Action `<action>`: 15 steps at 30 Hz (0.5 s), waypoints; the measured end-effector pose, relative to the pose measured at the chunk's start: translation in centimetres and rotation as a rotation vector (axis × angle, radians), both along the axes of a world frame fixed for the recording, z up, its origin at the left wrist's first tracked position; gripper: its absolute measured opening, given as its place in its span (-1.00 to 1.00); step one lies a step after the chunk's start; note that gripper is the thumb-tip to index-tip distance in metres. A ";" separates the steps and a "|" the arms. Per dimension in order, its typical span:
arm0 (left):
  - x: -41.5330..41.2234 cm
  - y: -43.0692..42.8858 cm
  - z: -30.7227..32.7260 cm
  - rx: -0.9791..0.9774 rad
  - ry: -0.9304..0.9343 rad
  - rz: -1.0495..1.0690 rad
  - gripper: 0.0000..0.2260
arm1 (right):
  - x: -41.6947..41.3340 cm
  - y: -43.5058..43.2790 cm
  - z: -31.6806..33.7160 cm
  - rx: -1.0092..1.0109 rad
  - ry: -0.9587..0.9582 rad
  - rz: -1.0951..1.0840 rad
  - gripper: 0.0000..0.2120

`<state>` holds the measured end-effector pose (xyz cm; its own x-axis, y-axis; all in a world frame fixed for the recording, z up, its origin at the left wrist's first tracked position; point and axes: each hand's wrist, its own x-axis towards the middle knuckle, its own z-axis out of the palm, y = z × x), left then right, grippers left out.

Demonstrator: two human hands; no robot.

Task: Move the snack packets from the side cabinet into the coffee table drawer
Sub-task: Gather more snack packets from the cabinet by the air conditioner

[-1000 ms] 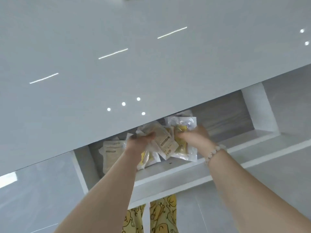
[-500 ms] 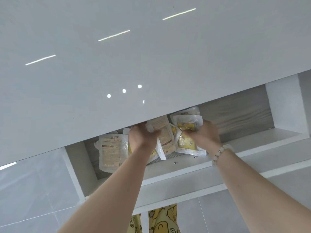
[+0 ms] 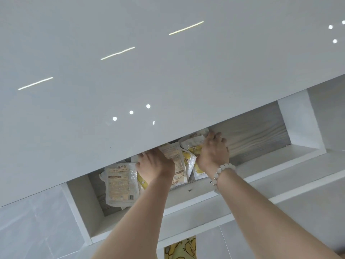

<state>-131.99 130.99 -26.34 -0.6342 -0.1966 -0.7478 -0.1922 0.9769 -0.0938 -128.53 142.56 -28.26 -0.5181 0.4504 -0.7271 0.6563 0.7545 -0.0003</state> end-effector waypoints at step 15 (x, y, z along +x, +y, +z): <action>-6.2 3.9 23.8 0.266 0.023 -0.304 -0.68 | -6.5 2.2 27.7 -0.089 0.186 0.039 -0.79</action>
